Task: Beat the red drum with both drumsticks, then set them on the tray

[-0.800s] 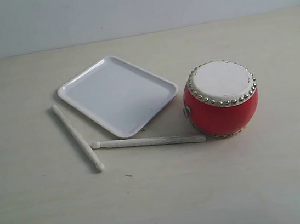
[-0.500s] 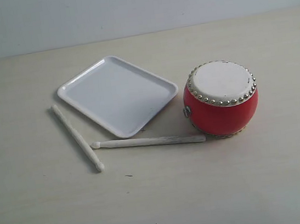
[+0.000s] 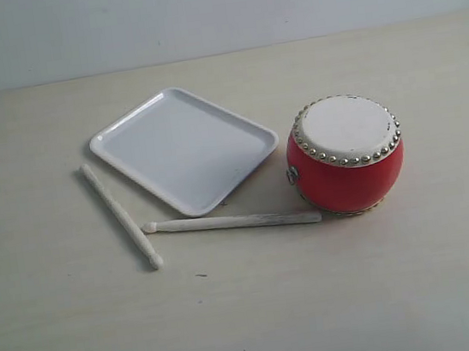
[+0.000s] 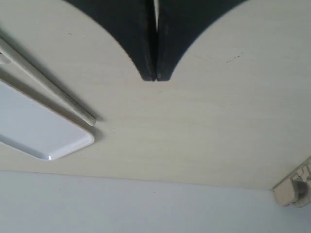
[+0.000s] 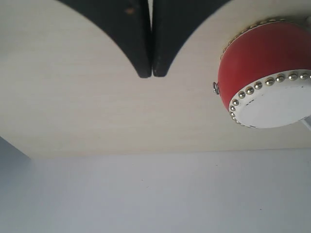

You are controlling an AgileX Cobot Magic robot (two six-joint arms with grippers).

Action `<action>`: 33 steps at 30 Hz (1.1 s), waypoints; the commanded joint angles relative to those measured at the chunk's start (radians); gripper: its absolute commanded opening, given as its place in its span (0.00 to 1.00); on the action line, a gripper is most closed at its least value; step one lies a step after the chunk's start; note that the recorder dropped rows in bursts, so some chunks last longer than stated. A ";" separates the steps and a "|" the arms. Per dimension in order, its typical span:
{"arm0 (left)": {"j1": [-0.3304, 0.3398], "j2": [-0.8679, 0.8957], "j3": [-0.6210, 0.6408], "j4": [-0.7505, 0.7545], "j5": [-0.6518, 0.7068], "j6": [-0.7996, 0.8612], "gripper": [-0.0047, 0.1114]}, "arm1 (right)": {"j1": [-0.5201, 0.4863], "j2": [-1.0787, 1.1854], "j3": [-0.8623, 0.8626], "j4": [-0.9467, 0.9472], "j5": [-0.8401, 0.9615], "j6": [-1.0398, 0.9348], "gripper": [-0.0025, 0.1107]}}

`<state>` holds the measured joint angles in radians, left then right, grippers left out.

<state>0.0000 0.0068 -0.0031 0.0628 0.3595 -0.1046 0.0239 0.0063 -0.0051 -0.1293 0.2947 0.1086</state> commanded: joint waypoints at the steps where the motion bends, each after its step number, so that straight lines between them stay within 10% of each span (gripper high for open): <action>1: 0.001 -0.007 0.003 0.004 -0.005 -0.004 0.04 | -0.007 -0.006 0.005 -0.008 -0.005 -0.002 0.02; 19: 0.001 -0.007 0.003 0.046 -0.006 0.022 0.04 | -0.007 -0.006 0.005 -0.014 -0.016 -0.009 0.02; 33: 0.001 -0.007 0.003 0.046 -0.004 0.022 0.04 | -0.007 -0.006 0.005 0.158 -0.383 0.079 0.02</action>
<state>0.0000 0.0068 -0.0031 0.1070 0.3595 -0.0866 0.0239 0.0063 -0.0051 0.0065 -0.0464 0.1796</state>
